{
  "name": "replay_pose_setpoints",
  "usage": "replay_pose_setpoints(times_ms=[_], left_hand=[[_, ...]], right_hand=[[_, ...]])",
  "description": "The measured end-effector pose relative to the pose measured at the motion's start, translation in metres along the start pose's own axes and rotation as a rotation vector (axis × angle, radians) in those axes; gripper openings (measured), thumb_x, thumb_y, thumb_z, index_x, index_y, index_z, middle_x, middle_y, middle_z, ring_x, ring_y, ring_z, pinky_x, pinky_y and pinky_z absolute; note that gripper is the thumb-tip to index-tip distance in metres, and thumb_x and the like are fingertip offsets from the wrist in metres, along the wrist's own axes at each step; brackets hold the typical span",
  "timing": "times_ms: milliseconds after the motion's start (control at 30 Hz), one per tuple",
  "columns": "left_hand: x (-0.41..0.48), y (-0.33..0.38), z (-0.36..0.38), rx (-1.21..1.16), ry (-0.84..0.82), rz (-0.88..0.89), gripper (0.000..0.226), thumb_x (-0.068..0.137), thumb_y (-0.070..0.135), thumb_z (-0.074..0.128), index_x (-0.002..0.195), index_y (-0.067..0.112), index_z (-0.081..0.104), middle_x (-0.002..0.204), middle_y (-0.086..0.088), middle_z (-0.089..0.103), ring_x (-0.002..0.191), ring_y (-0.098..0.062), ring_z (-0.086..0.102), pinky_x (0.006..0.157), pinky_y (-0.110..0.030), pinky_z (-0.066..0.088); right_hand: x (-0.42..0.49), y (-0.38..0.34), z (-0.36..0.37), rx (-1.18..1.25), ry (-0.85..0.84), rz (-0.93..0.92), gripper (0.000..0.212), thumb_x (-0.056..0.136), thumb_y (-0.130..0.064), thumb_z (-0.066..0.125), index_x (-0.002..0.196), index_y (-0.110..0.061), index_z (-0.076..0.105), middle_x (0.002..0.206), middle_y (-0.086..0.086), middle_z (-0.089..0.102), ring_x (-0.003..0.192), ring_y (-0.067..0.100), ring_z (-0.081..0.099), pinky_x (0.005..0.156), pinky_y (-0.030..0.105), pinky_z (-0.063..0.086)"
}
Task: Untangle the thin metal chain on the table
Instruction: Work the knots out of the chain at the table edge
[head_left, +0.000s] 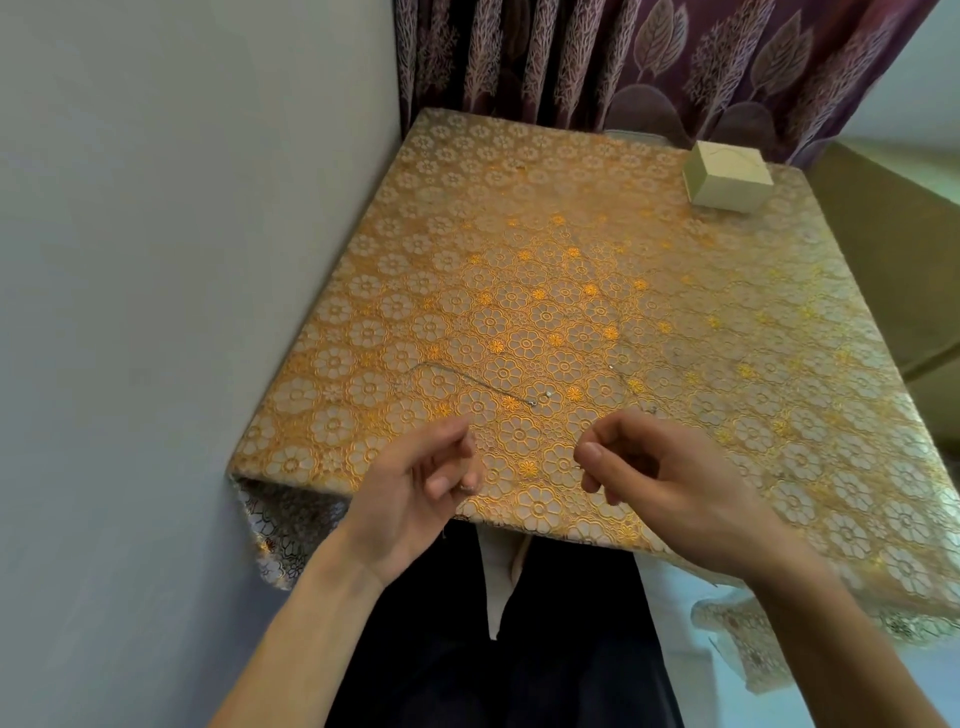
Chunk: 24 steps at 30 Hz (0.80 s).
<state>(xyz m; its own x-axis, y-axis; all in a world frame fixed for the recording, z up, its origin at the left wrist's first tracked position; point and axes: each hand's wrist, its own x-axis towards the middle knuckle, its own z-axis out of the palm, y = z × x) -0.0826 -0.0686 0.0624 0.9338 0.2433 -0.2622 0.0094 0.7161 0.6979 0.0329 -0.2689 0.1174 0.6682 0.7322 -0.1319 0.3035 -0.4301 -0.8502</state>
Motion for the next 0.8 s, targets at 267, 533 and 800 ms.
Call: replay_pose_setpoints(times_ms=[267, 533, 800], left_hand=[[0.001, 0.001, -0.007, -0.117, -0.024, 0.02, 0.019, 0.093, 0.019, 0.056, 0.085, 0.011, 0.071, 0.041, 0.01, 0.032, 0.042, -0.006, 0.029, 0.047, -0.022, 0.026], [-0.002, -0.004, -0.037, 0.306, -0.015, -0.073, 0.034, 0.07, 0.042, 0.085, 0.079, 0.012, 0.073, 0.049, 0.002, 0.042, 0.047, -0.011, 0.036, 0.052, -0.023, 0.029], [-0.011, -0.014, -0.037, 0.126, -0.126, -0.147, 0.044, 0.063, 0.037, 0.091, 0.057, 0.011, 0.056, 0.05, -0.007, 0.052, 0.056, -0.023, 0.056, 0.068, -0.029, 0.052]], right_hand=[[-0.002, 0.002, -0.004, -0.001, 0.006, 0.011, 0.008, 0.097, -0.025, 0.062, 0.093, -0.024, 0.068, 0.078, -0.004, 0.072, 0.07, 0.017, 0.065, 0.07, 0.041, 0.054], [-0.003, 0.001, -0.014, 0.031, 0.111, 0.018, 0.008, 0.094, -0.025, 0.063, 0.091, -0.02, 0.069, 0.075, -0.004, 0.072, 0.067, 0.017, 0.064, 0.061, 0.024, 0.05], [0.01, 0.002, -0.006, 0.042, 0.267, 0.045, 0.014, 0.1, -0.027, 0.055, 0.098, -0.016, 0.063, 0.085, -0.006, 0.071, 0.075, 0.001, 0.066, 0.067, 0.022, 0.053]])
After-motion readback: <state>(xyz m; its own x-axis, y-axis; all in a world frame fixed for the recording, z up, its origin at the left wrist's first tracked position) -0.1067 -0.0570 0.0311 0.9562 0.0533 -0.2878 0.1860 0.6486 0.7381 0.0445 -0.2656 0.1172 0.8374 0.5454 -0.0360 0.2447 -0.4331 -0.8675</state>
